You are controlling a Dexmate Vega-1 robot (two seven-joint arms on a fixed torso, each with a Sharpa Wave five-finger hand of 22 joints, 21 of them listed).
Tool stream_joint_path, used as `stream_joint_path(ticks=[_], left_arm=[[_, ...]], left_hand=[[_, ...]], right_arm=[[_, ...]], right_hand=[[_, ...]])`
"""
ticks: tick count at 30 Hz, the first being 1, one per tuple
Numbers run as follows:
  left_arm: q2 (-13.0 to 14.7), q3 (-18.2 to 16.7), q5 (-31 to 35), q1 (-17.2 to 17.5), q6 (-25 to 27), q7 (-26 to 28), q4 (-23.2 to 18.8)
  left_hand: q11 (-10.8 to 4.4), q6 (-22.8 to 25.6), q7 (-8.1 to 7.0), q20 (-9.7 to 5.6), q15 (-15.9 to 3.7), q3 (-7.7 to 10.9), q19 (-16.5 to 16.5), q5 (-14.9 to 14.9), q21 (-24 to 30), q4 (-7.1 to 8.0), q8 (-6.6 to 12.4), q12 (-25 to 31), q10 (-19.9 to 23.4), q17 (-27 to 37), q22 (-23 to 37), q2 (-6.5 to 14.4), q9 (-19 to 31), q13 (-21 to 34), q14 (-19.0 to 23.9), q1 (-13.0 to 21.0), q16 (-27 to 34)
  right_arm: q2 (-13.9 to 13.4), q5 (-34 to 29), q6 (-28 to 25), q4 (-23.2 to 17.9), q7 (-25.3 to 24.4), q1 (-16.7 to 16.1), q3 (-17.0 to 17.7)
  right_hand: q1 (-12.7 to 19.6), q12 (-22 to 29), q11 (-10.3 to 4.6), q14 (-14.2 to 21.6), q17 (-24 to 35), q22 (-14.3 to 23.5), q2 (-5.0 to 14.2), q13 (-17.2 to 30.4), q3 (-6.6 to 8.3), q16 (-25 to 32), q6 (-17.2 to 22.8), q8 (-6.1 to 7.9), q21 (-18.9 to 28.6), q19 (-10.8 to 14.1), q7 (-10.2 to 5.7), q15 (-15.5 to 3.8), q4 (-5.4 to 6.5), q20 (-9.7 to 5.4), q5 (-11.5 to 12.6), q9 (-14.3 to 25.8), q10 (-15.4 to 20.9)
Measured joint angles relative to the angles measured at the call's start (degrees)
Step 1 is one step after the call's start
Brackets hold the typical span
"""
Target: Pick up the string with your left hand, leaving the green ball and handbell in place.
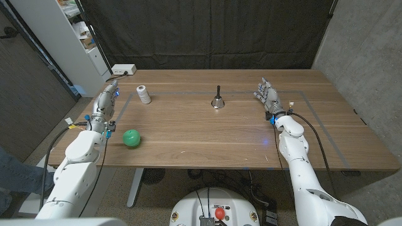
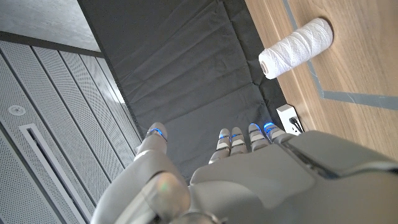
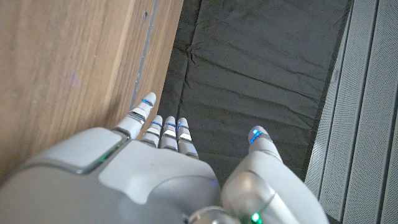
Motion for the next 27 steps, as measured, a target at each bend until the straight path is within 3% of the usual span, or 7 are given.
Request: stream_joint_path(ticks=[15, 27], left_arm=[[-0.1, -1.4, 0.5, 0.8, 0.3, 0.4, 0.2], [0.1, -1.7, 0.5, -0.4, 0.2, 0.3, 2.9]], left_hand=[[0.0, 0.2, -0.21, 0.52, -0.26, 0.0, 0.1, 0.0, -0.2, 0.0, 0.0, 0.0, 0.0, 0.0, 0.0, 0.0, 0.0, 0.0, 0.3, 0.6, 0.0], [-0.31, 0.2, -0.21, 0.52, -0.26, -0.18, 0.1, 0.0, -0.2, -0.18, 0.0, 0.0, 0.3, 0.0, 0.0, -0.2, 0.0, 0.0, 0.3, 0.8, 0.0]], right_arm=[[-0.1, 0.0, 0.5, 0.0, 0.2, 0.2, -0.2], [-0.2, -0.2, 0.7, -0.4, -0.1, 0.2, -0.4]], right_hand=[[0.0, 0.0, 0.0, 0.0, 0.0, 0.0, 0.0, 0.0, 0.0, 0.0, 0.0, 0.0, -0.2, 0.0, 0.0, 0.0, 0.0, 0.0, 0.0, 0.0, 0.0], [0.0, 0.0, -0.21, 0.2, 0.0, 0.0, 0.0, 0.0, 0.01, 0.2, 0.0, 0.0, -0.2, 0.0, 0.0, -0.22, 0.01, 0.01, 0.0, 0.0, 0.2]])
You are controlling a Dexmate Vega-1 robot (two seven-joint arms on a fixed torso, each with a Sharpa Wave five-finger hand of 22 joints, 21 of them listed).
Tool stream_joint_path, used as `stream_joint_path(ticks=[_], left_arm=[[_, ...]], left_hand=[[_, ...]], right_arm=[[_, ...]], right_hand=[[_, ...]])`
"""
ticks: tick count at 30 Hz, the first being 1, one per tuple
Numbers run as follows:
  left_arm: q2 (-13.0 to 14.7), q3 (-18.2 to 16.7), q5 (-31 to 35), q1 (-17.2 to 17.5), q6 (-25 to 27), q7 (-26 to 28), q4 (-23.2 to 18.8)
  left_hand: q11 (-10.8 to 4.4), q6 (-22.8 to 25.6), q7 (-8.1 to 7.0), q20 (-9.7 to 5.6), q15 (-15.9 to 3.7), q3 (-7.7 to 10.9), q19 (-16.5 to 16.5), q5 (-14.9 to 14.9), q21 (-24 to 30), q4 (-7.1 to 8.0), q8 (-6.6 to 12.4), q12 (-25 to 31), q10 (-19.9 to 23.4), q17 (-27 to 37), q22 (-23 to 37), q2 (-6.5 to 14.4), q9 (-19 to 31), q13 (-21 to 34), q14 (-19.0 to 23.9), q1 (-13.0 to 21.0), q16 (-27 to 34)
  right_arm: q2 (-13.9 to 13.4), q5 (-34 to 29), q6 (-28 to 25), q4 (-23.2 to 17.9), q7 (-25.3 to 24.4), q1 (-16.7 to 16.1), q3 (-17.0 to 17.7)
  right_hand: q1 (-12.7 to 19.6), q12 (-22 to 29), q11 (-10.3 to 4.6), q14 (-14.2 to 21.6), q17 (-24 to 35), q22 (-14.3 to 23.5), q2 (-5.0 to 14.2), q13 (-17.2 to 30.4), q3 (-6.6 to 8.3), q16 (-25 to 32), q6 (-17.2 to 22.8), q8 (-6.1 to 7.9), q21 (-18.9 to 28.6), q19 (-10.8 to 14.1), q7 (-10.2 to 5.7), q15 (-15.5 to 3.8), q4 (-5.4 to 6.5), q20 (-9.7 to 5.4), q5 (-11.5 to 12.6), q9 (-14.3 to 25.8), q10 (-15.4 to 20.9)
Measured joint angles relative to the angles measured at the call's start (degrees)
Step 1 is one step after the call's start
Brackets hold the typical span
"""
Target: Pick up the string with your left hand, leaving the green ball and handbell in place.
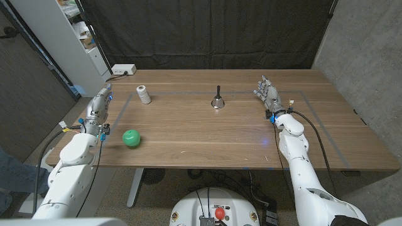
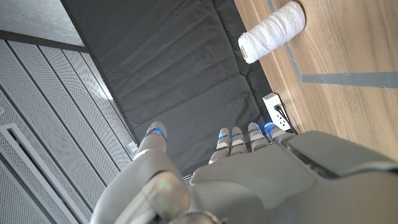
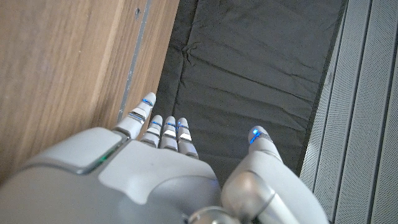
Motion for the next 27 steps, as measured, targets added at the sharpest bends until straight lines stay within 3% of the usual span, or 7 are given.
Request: stream_joint_path(ticks=[27], left_arm=[[1.7, 0.4, 3.4, -1.0, 1.0, 2.8, 1.5]], left_hand=[[0.31, -0.6, 0.54, 1.54, 0.64, 0.25, 0.5, 0.2, 0.0, -0.7, 0.0, 0.0, 0.3, 0.0, 0.0, -0.6, 0.3, 0.1, 0.6, 2.0, 0.0]], right_arm=[[0.6, -0.8, 0.0, -1.6, -0.8, -1.0, -0.7]], right_hand=[[0.0, 0.0, 0.0, 0.2, -0.3, 0.0, 0.0, 0.0, -0.42, 0.0, 0.0, 0.0, 0.0, 0.0, 0.0, 0.22, 0.09, 0.0, 0.3, 0.0, 0.0]])
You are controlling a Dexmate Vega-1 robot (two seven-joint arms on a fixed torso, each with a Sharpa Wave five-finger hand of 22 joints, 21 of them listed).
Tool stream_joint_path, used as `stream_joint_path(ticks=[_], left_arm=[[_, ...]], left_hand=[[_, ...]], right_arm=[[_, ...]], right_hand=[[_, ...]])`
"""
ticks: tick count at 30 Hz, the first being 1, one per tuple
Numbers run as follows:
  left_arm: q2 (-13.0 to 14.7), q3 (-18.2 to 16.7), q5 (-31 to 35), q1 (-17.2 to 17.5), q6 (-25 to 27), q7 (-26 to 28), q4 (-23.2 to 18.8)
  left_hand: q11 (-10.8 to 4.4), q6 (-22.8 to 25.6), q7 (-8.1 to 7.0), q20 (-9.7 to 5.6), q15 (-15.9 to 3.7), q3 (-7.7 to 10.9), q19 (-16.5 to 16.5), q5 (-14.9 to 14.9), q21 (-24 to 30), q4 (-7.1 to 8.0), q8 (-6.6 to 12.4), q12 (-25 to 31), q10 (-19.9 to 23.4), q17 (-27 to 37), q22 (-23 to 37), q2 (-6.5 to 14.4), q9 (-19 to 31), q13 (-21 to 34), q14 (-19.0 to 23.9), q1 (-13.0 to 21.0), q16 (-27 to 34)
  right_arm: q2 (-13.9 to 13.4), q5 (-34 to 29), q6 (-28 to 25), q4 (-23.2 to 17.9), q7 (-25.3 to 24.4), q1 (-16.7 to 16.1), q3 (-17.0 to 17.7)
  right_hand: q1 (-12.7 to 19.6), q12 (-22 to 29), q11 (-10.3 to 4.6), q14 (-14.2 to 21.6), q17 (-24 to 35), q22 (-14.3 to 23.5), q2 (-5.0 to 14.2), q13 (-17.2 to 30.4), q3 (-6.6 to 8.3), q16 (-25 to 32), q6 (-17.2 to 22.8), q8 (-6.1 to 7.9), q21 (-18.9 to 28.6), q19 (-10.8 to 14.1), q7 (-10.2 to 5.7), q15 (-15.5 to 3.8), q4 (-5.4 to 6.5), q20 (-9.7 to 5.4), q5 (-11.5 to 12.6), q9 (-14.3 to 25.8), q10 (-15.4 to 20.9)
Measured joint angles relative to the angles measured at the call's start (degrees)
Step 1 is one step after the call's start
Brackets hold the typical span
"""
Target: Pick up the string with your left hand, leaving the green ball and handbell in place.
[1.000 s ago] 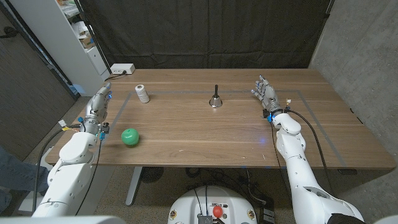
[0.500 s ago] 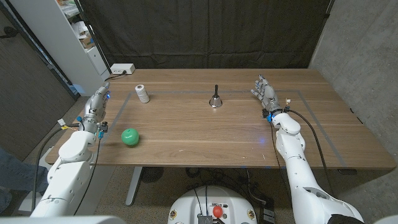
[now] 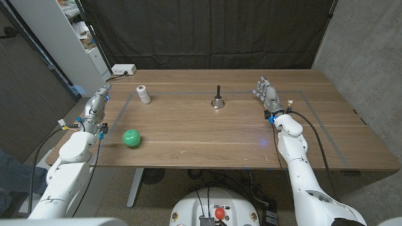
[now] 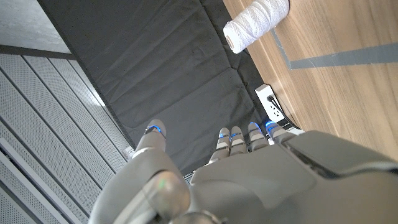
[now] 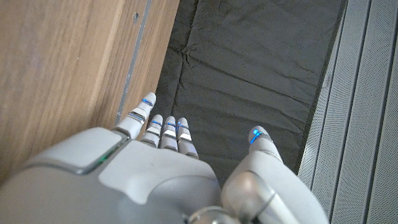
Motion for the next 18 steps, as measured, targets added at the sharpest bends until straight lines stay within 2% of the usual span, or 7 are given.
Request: stream_joint_path(ticks=[18], left_arm=[[1.9, 0.0, 3.9, 0.3, 3.6, 3.3, -1.0]], left_hand=[[0.0, -1.1, 0.08, 0.73, 0.28, 0.18, 0.1, 0.4, 0.0, -0.64, 0.0, 0.0, 0.0, 0.0, 0.0, -0.9, 0.0, 0.0, 0.3, 1.9, 0.0]], right_arm=[[0.2, -0.6, -0.5, -0.8, -0.5, -0.5, -0.4]], right_hand=[[0.0, 0.0, 0.32, 0.0, 0.0, 0.0, 0.0, 0.0, 0.0, 0.0, 0.5, 0.0, -0.2, 0.0, -0.11, 0.0, 0.0, 0.0, 0.0, 0.0, 0.3]])
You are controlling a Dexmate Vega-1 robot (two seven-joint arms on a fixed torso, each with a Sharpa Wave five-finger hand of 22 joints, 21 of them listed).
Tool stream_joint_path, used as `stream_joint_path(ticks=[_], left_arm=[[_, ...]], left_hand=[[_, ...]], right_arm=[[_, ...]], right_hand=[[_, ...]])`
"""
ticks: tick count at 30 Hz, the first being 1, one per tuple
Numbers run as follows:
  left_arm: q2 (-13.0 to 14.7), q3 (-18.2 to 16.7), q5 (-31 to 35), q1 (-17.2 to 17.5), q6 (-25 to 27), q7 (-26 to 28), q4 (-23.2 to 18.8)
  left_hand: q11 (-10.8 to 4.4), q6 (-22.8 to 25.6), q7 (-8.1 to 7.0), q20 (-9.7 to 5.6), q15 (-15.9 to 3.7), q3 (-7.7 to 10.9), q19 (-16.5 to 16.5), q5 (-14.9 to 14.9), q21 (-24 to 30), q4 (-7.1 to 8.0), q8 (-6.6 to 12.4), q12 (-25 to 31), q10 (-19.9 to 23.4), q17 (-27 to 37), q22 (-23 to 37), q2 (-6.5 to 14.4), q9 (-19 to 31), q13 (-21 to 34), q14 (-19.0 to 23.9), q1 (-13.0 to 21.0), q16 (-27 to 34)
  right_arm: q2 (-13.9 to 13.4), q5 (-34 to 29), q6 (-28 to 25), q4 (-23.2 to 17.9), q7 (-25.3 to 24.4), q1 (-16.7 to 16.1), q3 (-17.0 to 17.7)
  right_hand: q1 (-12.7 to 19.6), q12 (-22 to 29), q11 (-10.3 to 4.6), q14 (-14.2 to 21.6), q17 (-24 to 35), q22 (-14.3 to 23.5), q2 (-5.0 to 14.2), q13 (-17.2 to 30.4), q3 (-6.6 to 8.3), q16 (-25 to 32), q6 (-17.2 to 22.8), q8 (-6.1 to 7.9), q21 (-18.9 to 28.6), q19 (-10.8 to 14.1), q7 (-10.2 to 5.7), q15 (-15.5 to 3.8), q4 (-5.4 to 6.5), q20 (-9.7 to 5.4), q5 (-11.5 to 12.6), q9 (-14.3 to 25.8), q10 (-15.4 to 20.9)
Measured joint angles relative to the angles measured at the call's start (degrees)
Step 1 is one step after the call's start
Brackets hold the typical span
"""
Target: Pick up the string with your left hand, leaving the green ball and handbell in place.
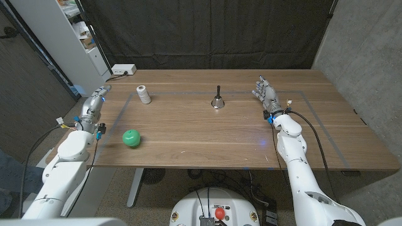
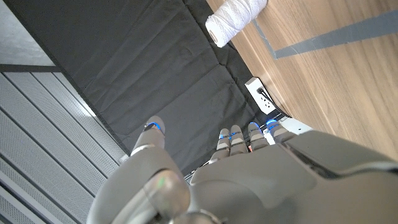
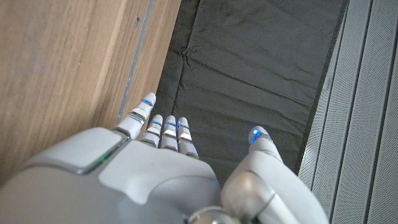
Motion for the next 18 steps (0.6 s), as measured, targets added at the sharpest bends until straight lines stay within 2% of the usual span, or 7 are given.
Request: stream_joint_path(ticks=[18], left_arm=[[2.0, 1.1, 5.4, 0.6, 5.3, 3.9, -2.7]], left_hand=[[0.0, -0.2, 0.22, 0.5, 0.47, -0.24, 0.1, 0.3, 0.0, -0.24, 0.0, 0.4, 0.0, 0.0, 0.0, -1.3, 0.0, 0.3, 0.0, 1.7, 0.0]], right_arm=[[0.4, -0.3, 0.0, -0.2, -0.2, -0.2, -0.4]], right_hand=[[0.0, 0.0, 0.0, 0.0, 0.0, 0.0, 0.0, 0.0, -0.16, 0.0, 0.0, 0.0, 0.0, 0.3, 0.0, 0.0, -0.16, 0.31, 0.2, 0.0, 0.0]])
